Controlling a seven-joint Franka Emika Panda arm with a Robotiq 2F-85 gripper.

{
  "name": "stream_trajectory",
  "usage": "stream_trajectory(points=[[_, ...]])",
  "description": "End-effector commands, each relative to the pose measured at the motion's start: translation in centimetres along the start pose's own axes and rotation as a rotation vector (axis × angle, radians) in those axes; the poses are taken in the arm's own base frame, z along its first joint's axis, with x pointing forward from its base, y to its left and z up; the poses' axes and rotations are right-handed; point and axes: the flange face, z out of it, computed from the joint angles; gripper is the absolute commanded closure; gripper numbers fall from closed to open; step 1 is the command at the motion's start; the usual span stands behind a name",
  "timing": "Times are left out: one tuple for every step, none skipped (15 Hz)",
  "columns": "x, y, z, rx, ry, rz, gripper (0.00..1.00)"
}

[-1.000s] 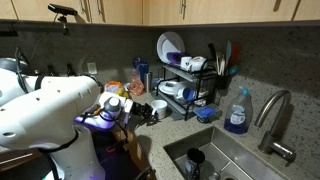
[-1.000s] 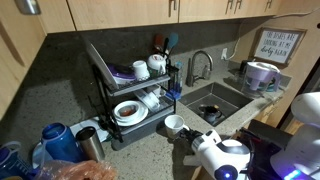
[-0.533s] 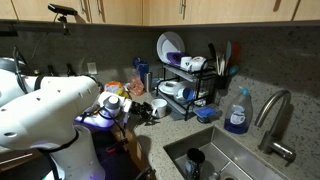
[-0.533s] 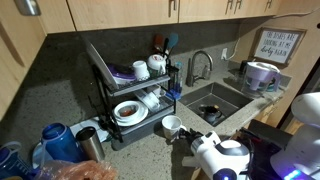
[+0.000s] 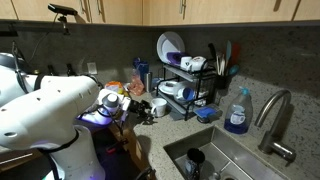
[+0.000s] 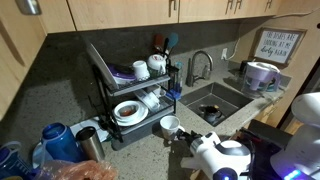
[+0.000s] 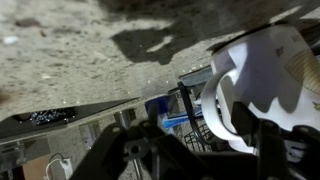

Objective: Remove the white mug from the bottom shelf of the dish rack and place it on the countertop

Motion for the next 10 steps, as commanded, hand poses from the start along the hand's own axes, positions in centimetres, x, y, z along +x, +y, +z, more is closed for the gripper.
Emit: stream_trajectory(points=[[1.7,0.0,-1.5,-0.025,-0.073,0.033,0.08],[1.9,0.0,-1.7,-0.03,-0.086,0.043,0.07],[2.2,0.0,-1.9,-0.033,-0.102,0.052,0.02],[2.5,0.0,-2.2,-0.035,-0.121,0.059,0.0],[2.8,0.0,-2.3,-0.036,-0.136,0.07,0.02],[3.2,-0.1,-2.5,-0.039,-0.146,0.081,0.0],[3.7,-0.1,-2.7,-0.039,-0.166,0.091,0.01],[4.1,-0.2,-2.9,-0.037,-0.188,0.098,0.0],[4.6,-0.4,-3.2,-0.032,-0.21,0.109,0.0],[5.0,-0.5,-3.5,-0.024,-0.239,0.119,0.0]])
